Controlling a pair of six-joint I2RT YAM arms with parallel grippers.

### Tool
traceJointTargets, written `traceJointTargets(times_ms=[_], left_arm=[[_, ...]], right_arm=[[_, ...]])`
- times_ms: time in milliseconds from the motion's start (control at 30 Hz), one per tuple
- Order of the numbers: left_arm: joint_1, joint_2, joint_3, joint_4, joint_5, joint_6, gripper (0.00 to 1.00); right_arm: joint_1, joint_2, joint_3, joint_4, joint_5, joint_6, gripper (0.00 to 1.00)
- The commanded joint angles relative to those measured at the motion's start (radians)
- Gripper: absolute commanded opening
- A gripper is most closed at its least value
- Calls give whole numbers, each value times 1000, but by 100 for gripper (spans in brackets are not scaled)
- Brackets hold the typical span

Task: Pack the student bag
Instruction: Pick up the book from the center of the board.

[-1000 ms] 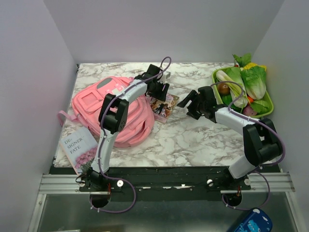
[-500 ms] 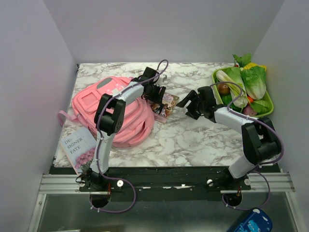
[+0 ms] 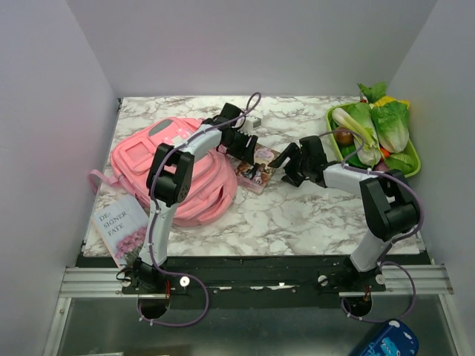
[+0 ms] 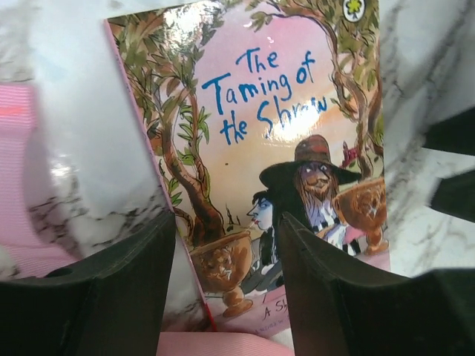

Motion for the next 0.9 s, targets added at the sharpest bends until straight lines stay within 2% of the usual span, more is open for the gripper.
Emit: traceJointTargets(times_ms=[0, 300, 500, 633, 733, 867], left_arm=[[-24, 9, -37, -52, 175, 38, 62], [-42, -40, -184, 17, 253, 1, 57], [-52, -46, -190, 39, 275, -6, 55], [-52, -49, -183, 39, 266, -6, 54], [-52, -56, -175, 33, 261, -3, 54], [-44, -80, -175, 22, 250, 4, 54]], right_arm=[[-4, 69, -23, 117, -48, 59, 85], [-4, 149, -30, 206, -120, 120, 82], [-4, 60, -71, 366, -171, 105, 67], [-4, 60, -51, 311, -174, 70, 65], [-4, 58, -72, 294, -163, 65, 56], [-4, 29, -73, 248, -149, 37, 32]])
